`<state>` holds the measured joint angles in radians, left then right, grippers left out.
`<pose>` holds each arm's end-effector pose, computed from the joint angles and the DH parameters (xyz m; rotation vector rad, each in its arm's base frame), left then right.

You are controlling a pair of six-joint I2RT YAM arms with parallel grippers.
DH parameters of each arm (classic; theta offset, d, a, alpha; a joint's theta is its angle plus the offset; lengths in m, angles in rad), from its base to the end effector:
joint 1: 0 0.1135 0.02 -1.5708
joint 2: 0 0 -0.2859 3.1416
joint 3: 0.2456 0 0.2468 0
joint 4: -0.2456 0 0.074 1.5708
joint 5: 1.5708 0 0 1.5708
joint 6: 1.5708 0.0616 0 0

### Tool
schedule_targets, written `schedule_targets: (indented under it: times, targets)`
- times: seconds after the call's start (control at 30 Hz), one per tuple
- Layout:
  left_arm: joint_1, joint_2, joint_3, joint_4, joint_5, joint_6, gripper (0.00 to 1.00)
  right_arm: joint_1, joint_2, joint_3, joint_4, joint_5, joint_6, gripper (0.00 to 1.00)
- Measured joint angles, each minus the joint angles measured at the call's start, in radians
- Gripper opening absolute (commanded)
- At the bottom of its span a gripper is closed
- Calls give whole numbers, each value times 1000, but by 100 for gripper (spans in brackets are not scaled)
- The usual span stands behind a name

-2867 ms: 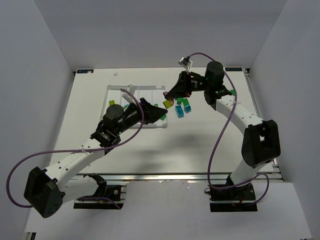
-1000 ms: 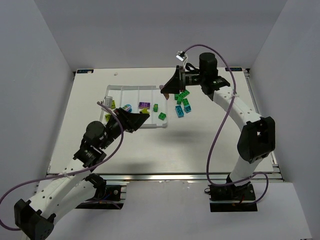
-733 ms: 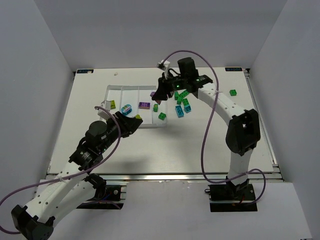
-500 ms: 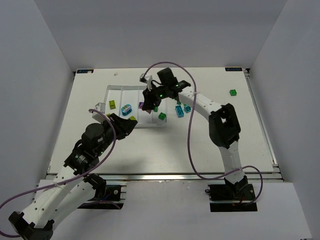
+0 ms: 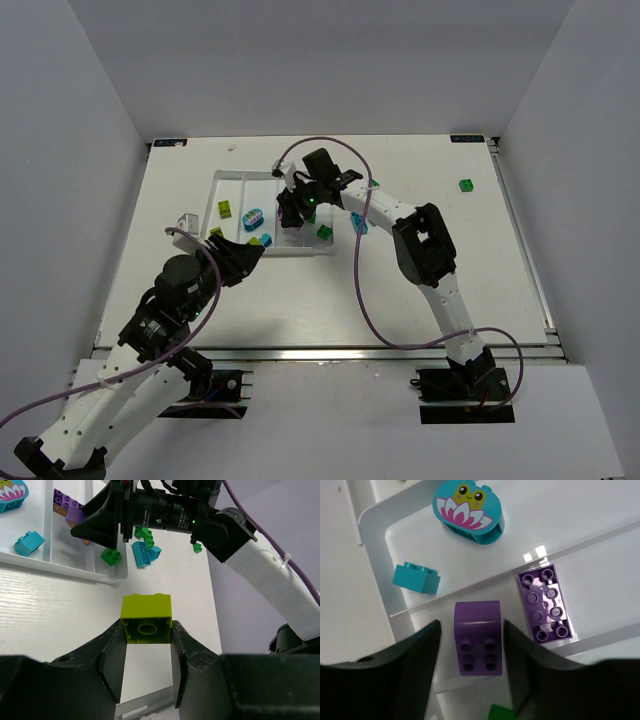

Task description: Sort the legos into containers by color

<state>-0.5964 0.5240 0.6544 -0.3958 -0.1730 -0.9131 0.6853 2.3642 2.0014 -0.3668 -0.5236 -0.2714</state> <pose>0.1152 -0.0654 0.3118 -0.4294 1.8802 -0.8863 0.4170 0.3807 0.2003 -1.3022 1.9132 0.8138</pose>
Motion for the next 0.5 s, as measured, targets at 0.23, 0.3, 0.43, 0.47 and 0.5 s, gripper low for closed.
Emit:
schedule_targets:
  times: [0.23, 0.3, 0.43, 0.47, 0.5]
  targets:
    - [0, 37, 0, -1, -4, -3, 0, -5, 3, 2, 6, 6, -48, 84]
    - [0, 60, 0, -1, -7, -5, 0, -11, 2, 2, 3, 0, -53, 85]
    - [0, 127, 14, -13, -18, -6, 0, -34, -42, -6, -38, -23, -72, 89]
    - [2, 149, 22, -18, -20, -6, 0, -45, -71, -23, -42, -34, -77, 89]
    - [6, 172, 32, -23, -21, -6, 0, -63, -113, -46, -51, -45, -81, 89]
